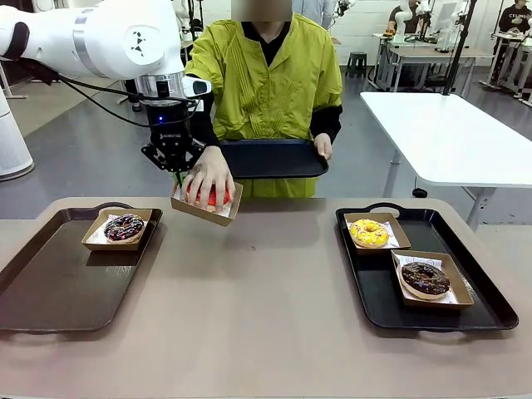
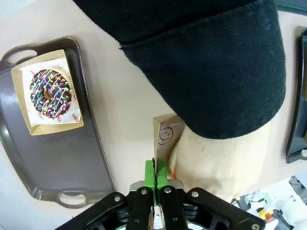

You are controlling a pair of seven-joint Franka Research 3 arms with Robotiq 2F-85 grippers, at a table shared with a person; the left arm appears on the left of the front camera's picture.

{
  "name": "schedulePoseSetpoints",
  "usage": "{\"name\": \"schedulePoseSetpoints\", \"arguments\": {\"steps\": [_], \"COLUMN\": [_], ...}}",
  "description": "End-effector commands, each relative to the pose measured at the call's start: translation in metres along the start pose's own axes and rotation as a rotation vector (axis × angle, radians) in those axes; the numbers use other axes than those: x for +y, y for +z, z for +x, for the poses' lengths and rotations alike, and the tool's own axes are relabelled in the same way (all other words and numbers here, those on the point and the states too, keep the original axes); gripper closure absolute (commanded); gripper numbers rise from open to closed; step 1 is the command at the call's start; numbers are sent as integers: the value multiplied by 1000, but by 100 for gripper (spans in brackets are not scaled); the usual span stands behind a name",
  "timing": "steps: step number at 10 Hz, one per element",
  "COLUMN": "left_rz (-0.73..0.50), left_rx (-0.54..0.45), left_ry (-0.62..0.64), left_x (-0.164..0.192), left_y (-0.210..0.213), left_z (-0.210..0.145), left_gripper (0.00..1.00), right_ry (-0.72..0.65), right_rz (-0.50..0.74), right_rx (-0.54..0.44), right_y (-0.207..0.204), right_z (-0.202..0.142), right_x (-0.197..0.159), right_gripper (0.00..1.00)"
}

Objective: Individually package the donuts and arrange them on the tray.
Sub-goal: Place the picked Paper togo box on the Handle tray.

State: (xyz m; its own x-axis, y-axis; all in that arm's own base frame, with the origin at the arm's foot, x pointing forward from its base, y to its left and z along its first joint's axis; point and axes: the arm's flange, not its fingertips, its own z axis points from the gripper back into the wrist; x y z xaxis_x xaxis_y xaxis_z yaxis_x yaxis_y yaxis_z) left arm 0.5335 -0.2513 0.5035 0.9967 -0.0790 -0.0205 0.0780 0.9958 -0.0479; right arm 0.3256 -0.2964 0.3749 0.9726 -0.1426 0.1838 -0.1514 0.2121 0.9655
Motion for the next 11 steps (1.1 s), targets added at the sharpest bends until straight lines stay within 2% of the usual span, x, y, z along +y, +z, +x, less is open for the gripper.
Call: {"name": "schedulePoseSetpoints", "arguments": {"steps": [1,11], "left_rz": [1,0], "left_rx": [-6,0], "left_ry": [5,0], "left_x": [1,0], "left_y": [3,0], "left_z": [-3,0], "left_gripper": [100,99], "right_ry": [-2,-2], "right_rz": [11,11], "right_rx": [3,3], "right_y": [0,0], "right_z": [-2,-2], "right_x": [1,1], "right_gripper": [0,0]}}
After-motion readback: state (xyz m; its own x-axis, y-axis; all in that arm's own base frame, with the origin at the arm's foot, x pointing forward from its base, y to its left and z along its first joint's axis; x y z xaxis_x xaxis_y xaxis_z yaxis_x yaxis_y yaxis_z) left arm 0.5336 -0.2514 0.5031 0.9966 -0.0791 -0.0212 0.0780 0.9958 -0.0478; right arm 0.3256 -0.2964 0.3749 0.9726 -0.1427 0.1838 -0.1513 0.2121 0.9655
